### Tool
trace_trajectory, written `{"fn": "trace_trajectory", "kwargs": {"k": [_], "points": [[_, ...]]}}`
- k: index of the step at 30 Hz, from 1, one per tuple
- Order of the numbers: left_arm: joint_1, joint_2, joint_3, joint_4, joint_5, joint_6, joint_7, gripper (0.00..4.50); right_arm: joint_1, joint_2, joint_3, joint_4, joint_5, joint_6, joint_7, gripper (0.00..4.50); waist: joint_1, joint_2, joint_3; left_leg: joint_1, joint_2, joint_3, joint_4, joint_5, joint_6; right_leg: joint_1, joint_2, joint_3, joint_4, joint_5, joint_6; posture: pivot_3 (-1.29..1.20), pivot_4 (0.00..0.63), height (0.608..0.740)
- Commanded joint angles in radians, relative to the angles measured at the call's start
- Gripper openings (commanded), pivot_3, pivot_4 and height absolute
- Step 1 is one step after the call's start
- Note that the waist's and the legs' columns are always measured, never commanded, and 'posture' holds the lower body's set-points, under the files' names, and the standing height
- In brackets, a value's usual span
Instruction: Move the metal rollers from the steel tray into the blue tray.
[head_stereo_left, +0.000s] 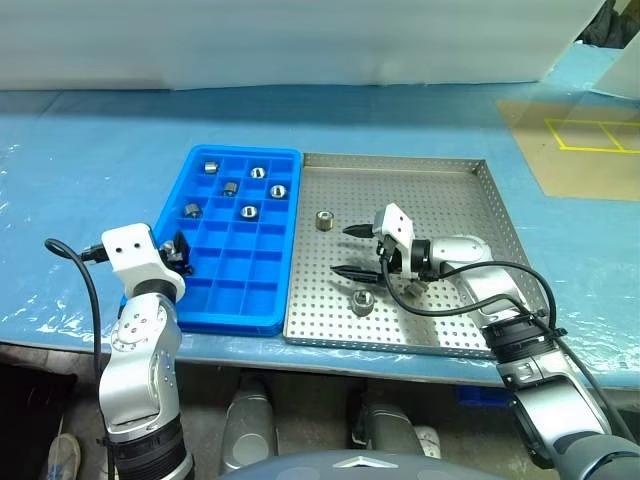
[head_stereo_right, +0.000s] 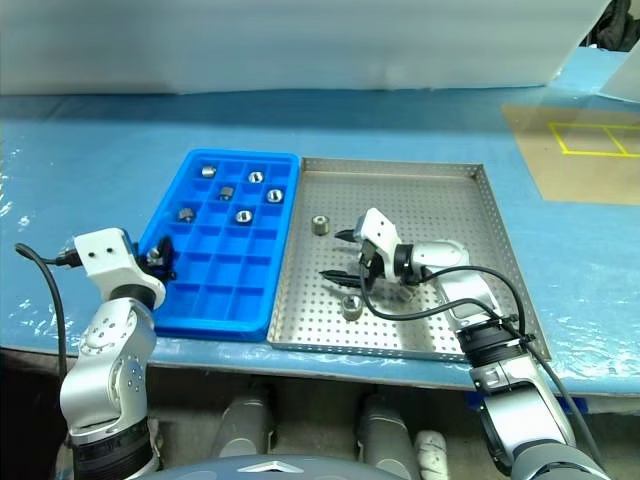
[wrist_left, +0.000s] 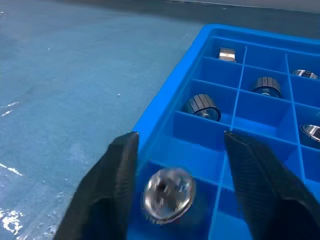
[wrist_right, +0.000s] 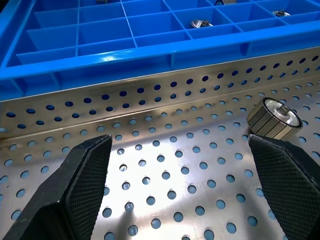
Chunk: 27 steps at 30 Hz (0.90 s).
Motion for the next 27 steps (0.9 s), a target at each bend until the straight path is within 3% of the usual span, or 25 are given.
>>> {"fn": "trace_trajectory", "kwargs": {"k": [1,2,12,21,27], "points": [[-0.036,0.016,0.002,0.006,-0.003,-0.012,0.019,4.09,0.001,-0.012,-0.022,-0.047,0.008,-0.003,-0.003,4.50,-0.001,0.000,0.000,0.000,0.000,0.000,0.000,0.000,0.000,0.000,0.000,0.000,0.000,0.000,0.000,0.11,0.150,0.740],[-0.049,0.019,0.000,0.017,-0.004,-0.014,0.022,4.44,0.003,-0.013,-0.023,-0.049,0.008,-0.003,-0.006,4.50,-0.001,0.000,0.000,0.000,0.000,0.000,0.000,0.000,0.000,0.000,0.000,0.000,0.000,0.000,0.000,0.11,0.150,0.740],[-0.320,0.125,-0.230,0.244,-0.090,-0.130,-0.265,4.44,0.073,-0.033,-0.063,-0.153,0.017,0.042,-0.080,4.50,-0.010,0.000,0.000,0.000,-0.001,0.000,0.001,0.000,0.000,0.000,-0.001,0.001,0.001,0.000,0.000,-0.04,0.150,0.740],[-0.609,0.323,-0.432,0.702,-0.043,-0.198,-0.614,4.44,0.176,-0.050,-0.112,-0.291,0.028,0.112,-0.162,4.50,-0.055,0.001,0.000,0.004,-0.002,0.002,0.000,0.001,-0.001,0.000,0.000,0.004,0.003,0.000,0.000,-0.16,0.150,0.740],[-0.781,0.370,-0.563,0.974,0.041,-0.294,-0.798,4.44,0.229,-0.046,-0.127,-0.350,0.035,0.139,-0.205,4.50,-0.066,0.001,0.000,0.004,-0.003,0.002,0.000,0.002,-0.002,0.000,0.000,0.006,0.003,0.001,0.001,-0.21,0.150,0.740]]}}
